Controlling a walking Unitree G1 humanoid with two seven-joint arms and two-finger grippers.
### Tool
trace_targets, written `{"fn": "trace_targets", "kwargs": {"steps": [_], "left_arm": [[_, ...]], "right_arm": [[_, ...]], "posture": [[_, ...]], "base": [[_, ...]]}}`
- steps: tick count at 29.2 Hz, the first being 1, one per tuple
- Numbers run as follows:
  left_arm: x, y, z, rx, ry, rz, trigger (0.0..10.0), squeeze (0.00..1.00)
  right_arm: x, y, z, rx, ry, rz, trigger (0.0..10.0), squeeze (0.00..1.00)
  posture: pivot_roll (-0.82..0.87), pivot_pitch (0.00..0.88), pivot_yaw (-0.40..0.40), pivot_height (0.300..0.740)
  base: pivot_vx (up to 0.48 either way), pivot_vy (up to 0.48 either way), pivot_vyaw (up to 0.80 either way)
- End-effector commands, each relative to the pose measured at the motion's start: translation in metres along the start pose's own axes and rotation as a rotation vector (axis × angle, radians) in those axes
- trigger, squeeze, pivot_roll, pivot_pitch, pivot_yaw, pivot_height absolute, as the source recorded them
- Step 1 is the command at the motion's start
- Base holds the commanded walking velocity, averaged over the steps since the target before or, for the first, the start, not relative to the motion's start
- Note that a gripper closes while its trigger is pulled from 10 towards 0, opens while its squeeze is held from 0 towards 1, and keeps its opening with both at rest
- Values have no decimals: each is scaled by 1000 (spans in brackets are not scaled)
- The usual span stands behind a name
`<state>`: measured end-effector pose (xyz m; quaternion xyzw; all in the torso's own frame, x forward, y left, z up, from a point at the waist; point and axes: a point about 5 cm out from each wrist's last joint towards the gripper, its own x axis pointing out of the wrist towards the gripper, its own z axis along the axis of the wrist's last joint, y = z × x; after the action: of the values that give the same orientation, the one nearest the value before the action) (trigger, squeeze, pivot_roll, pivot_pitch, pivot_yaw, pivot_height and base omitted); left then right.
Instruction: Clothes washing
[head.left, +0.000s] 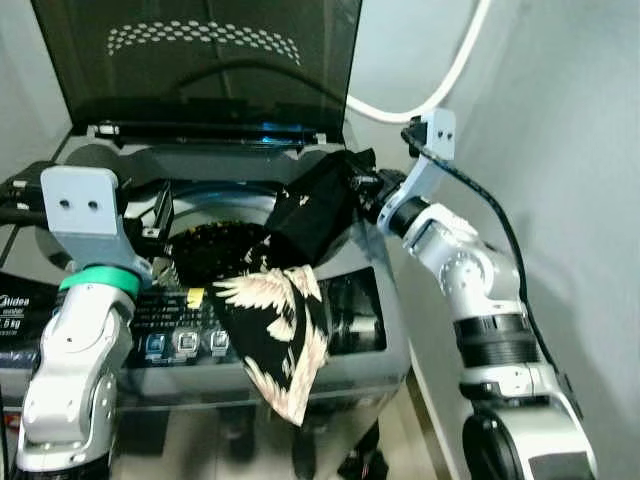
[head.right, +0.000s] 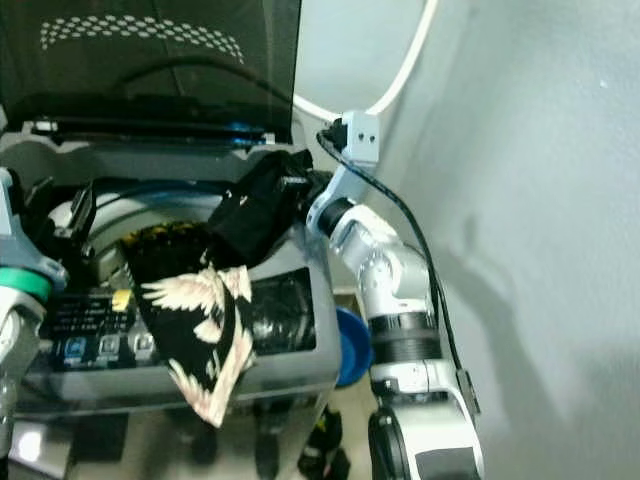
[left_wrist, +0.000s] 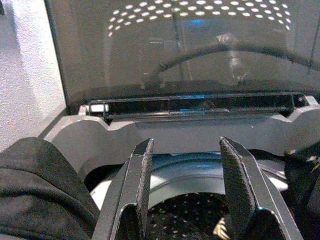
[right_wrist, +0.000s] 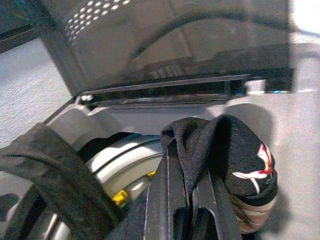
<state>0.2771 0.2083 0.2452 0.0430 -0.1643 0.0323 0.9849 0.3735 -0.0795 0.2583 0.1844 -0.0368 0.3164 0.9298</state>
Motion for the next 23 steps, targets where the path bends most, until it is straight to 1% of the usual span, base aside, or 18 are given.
{"fn": "trace_targets", "kwargs": {"steps": [1,9,11,12,13,14,15,16,17,19,20,21,22,23], "left_arm": [[-2,-1,1,-2,0,1,10000,0],[0,-1,1,4,2,3,10000,0],[1,-1,1,7,2,4,10000,0],[2,-1,1,15,6,-2,10000,0],[2,-1,0,18,8,-3,10000,0],[3,-1,0,18,9,-8,10000,0],[3,-2,0,17,9,-10,10000,0],[4,-3,1,19,7,-18,10000,0],[4,-4,1,22,6,-23,10000,0],[4,-4,1,22,6,-23,10000,0],[4,-4,2,24,4,-25,10000,0],[4,-4,2,27,2,-25,10000,0],[4,-4,2,27,2,-25,10000,0],[3,-2,3,33,1,-19,10000,0]], "right_arm": [[-1,1,2,1,-4,12,10000,0],[1,3,7,3,-14,31,10000,0],[10,12,11,-59,32,91,10000,0],[30,40,56,-91,-56,246,10000,0],[34,48,68,-92,-87,284,10000,0],[40,59,94,-125,-151,327,10000,0],[42,66,109,-148,-188,344,10000,0],[41,79,160,-116,-365,354,10000,0],[33,92,207,-50,-538,375,10000,0],[33,92,207,-50,-538,375,10000,0],[25,100,235,10,-645,390,10000,0],[10,109,269,106,-775,442,10000,0],[10,109,269,106,-775,442,10000,0],[-6,114,295,160,-871,482,10000,0]], "posture": [[170,47,2,740],[167,49,3,740],[160,51,8,740],[155,51,19,740],[155,51,19,740],[152,50,28,740],[152,50,28,740],[158,49,29,740],[158,49,29,740],[158,49,29,740],[158,49,29,740],[168,49,22,740],[168,49,22,740],[177,47,11,740]], "base": [[0,0,0],[0,0,0],[0,0,0],[0,0,0],[0,0,0],[0,0,0],[0,0,0],[0,0,0],[0,0,0],[0,0,0],[0,0,0],[0,0,0],[0,0,0],[0,0,0]]}}
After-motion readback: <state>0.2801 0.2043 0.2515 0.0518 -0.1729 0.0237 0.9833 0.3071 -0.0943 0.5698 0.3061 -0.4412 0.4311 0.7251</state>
